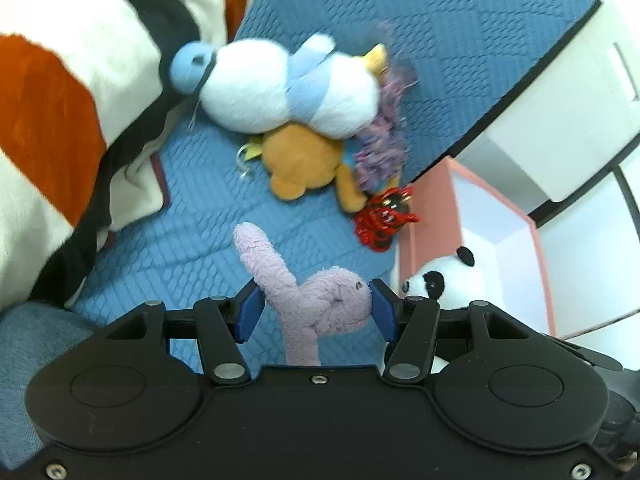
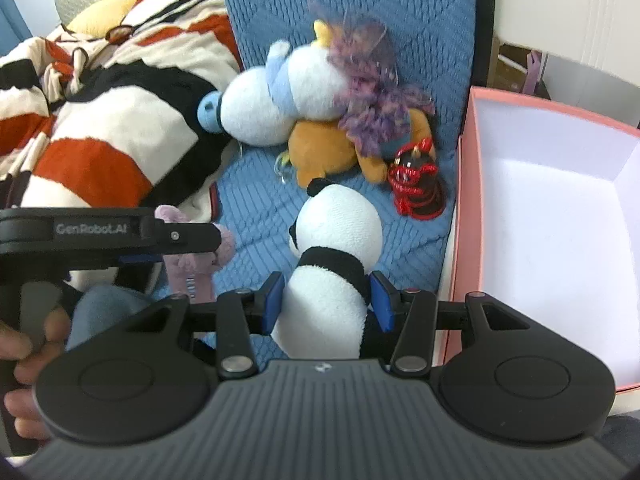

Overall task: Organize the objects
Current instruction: 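Carry the panda and pink plush together over the pink box with both grippers, then open both grippers to drop the panda and pink plush into the box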

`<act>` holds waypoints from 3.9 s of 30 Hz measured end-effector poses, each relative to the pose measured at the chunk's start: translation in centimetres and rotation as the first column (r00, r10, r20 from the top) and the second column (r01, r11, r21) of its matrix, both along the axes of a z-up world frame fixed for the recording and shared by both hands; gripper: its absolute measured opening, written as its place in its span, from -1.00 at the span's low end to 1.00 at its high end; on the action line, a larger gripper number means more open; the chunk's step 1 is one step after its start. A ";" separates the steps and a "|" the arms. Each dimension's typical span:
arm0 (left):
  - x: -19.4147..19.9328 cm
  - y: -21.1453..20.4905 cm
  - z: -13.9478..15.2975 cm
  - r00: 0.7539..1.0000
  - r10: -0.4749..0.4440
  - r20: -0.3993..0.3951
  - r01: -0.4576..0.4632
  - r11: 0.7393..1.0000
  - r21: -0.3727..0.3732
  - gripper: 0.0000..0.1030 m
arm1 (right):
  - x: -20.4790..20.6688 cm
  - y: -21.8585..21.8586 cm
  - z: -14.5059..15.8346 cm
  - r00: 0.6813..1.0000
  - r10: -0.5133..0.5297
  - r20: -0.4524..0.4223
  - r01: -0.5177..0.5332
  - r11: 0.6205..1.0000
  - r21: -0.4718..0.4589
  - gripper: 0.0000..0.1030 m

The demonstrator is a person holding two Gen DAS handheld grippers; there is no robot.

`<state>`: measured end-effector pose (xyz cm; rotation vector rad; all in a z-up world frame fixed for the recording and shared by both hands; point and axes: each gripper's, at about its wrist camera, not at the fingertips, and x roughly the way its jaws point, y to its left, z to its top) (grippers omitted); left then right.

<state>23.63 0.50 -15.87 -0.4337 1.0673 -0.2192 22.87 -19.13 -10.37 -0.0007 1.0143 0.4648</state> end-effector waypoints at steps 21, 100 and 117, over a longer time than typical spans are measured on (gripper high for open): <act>0.1 -3.8 7.0 0.991 -0.092 0.098 0.094 0.996 -0.012 0.05 | 0.1 -4.1 6.3 0.996 -0.037 0.079 0.031 0.996 0.078 -0.04; 7.7 -32.9 -2.6 0.929 -0.352 -0.115 0.359 0.932 0.049 0.10 | 7.6 -28.0 -6.8 0.930 -0.361 -0.067 0.364 0.930 0.043 -0.03; 5.6 -31.2 1.8 0.924 -0.382 -0.028 0.383 0.922 0.059 0.34 | 5.8 -28.4 -3.3 0.919 -0.395 -0.020 0.395 0.916 0.075 0.28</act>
